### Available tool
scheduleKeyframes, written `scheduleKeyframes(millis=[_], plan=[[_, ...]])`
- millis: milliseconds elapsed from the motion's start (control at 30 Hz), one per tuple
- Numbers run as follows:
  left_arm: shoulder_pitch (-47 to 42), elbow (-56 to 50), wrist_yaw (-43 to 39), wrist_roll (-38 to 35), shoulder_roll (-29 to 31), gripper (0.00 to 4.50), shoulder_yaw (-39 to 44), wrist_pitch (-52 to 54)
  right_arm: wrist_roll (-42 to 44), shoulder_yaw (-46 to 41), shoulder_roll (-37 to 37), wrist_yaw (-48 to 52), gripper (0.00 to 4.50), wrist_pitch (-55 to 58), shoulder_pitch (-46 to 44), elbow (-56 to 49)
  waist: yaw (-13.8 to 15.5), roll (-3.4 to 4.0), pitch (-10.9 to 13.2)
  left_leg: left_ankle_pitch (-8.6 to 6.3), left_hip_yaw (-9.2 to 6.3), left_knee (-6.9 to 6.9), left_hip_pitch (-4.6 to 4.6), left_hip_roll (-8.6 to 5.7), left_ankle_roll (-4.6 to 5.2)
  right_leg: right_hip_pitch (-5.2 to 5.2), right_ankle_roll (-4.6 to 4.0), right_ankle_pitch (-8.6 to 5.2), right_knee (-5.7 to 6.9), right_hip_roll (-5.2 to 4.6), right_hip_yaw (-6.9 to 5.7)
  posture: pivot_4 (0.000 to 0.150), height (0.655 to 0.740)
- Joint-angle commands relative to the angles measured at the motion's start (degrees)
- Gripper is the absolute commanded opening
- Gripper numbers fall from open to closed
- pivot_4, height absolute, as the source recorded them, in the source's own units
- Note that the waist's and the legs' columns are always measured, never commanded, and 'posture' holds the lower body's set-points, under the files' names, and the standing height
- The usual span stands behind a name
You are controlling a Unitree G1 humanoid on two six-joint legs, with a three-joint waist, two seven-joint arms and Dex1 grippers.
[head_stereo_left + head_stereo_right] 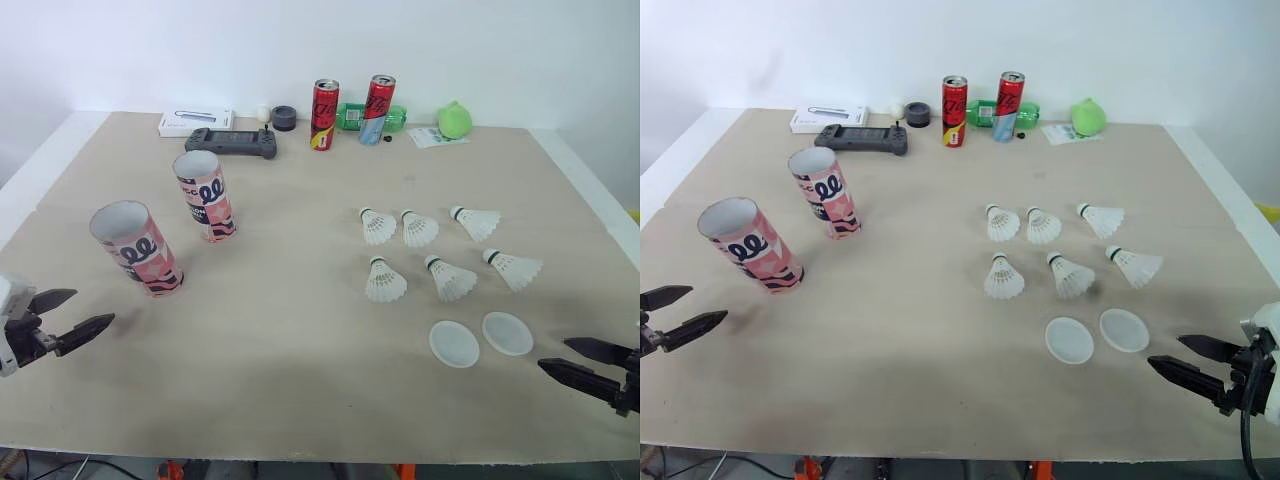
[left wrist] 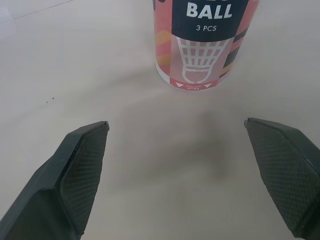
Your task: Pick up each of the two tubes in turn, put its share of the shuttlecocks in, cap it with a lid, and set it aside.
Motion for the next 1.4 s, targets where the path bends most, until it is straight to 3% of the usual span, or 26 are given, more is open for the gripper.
scheduleKeyframes(millis=[33,533,733,933,1167,1400], plan=[[0.2,-0.3,-0.3,0.6,0.2,4.50,0.6,0.0,0.1,-1.6,0.0,0.5,4.45,-0.3,-0.3,-0.4,0.0,0.00,0.0,0.00,0.00,0.00,0.00,0.00,0.00,0.00,0.00,0.00,0.00,0.00,0.00,0.150,0.7400],[0.5,-0.5,-0.2,2.2,0.1,4.50,0.5,0.1,-0.8,-0.8,-0.5,2.1,4.45,-0.6,-0.9,0.6,0.0,0.01,0.0,0.00,-0.02,0.05,0.02,0.00,0.01,0.06,0.01,0.01,0.06,0.00,-0.02,0.150,0.7400],[-0.1,-5.7,2.6,-0.4,-5.0,4.50,1.8,-1.1,9.8,-1.2,0.5,-0.9,4.45,6.1,-5.7,-16.1,0.0,0.12,-0.1,0.01,-0.02,0.08,0.08,0.01,0.01,0.09,0.03,0.02,0.16,0.02,-0.02,0.150,0.7400],[-2.9,-9.7,10.2,1.0,-13.3,4.50,-0.5,-4.8,23.7,12.2,6.3,-17.2,4.45,10.8,-23.0,-34.7,0.1,0.00,-0.1,0.10,-0.24,0.29,0.13,0.22,0.12,0.24,0.15,0.15,0.24,0.29,-0.11,0.150,0.7400],[-8.1,-7.5,18.4,8.8,-20.4,4.50,-10.2,-10.0,18.4,31.0,13.2,-25.1,4.45,9.9,-35.9,-36.7,1.3,-0.09,-0.2,0.13,-0.29,0.54,-0.01,0.22,0.10,0.31,0.03,0.29,0.21,0.32,-0.13,0.150,0.7400],[-14.4,-0.4,22.1,12.1,-22.8,4.50,-14.5,-12.2,16.2,35.1,15.2,-25.0,4.45,8.5,-38.3,-35.8,1.6,-0.09,-0.2,0.13,-0.32,0.53,0.00,0.26,0.10,0.30,0.16,0.41,0.25,0.40,-0.16,0.150,0.7400]])
